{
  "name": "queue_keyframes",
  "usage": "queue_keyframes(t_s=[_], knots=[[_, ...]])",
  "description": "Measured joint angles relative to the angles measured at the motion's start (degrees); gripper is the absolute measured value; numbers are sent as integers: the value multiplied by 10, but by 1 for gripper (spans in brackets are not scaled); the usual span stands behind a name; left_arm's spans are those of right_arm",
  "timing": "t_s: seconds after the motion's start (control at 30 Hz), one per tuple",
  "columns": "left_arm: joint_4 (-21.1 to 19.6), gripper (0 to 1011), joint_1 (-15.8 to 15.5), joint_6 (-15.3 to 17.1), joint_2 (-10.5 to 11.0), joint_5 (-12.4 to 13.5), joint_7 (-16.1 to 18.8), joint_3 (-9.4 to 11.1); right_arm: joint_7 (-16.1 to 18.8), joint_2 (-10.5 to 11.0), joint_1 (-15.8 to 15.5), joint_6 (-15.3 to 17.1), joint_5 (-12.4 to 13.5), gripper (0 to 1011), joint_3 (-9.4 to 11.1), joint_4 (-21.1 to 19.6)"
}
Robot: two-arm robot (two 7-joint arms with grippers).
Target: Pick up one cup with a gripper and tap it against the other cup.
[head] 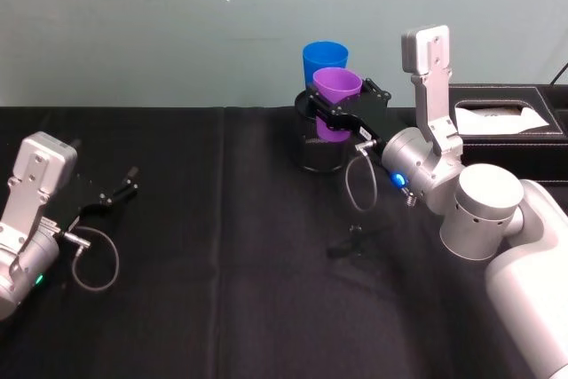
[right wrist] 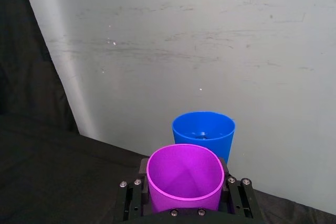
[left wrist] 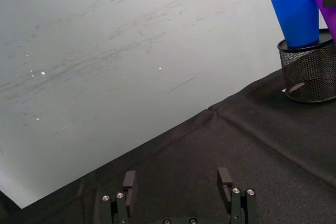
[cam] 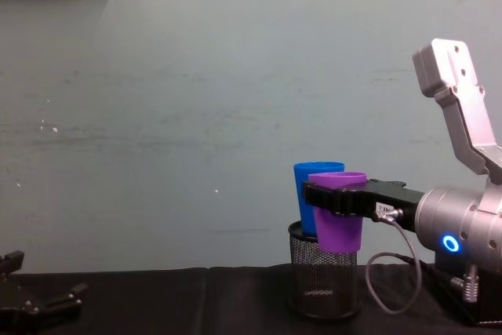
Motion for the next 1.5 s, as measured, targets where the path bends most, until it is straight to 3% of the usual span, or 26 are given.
queue_keyframes(t_s=[1.5], knots=[[0,1000,0,0,0,0,0,0,0,0,0,0,0,726,0,0]])
